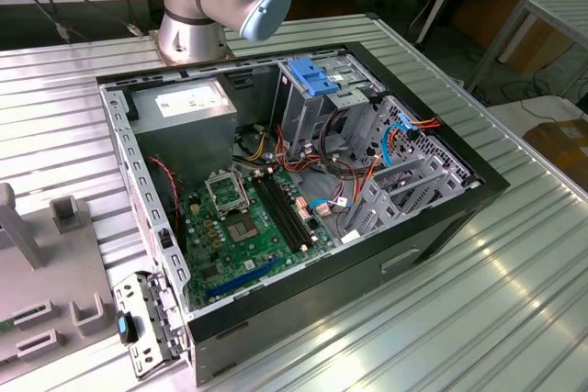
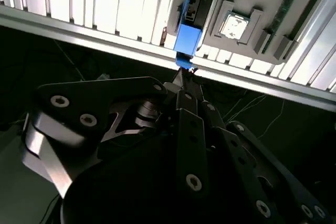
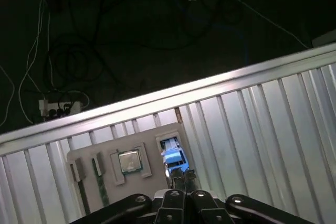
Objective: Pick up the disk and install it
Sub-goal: 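Pick up the disk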
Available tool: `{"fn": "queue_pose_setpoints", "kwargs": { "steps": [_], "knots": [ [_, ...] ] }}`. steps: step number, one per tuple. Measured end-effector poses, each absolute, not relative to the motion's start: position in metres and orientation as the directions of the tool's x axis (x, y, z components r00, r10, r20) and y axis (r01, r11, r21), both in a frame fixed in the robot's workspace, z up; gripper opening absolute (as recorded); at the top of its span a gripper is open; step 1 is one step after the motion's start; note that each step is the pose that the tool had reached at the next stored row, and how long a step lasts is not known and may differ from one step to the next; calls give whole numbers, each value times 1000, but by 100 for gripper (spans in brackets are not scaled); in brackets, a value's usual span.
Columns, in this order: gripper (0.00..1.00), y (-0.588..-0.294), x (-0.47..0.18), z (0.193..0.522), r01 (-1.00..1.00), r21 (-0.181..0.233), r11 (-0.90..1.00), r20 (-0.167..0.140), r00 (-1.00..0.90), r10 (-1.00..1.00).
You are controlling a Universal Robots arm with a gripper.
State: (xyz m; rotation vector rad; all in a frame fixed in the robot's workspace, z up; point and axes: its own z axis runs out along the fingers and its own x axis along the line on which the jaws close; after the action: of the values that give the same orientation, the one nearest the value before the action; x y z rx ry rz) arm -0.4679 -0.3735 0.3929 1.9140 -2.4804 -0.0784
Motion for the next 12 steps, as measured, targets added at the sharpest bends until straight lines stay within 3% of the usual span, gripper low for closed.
{"fn": "queue_pose_setpoints", "kwargs": {
  "steps": [12],
  "knots": [
    [11,-373,-462,386,-996,10,91,-29,-91,-995]
  ]
}}
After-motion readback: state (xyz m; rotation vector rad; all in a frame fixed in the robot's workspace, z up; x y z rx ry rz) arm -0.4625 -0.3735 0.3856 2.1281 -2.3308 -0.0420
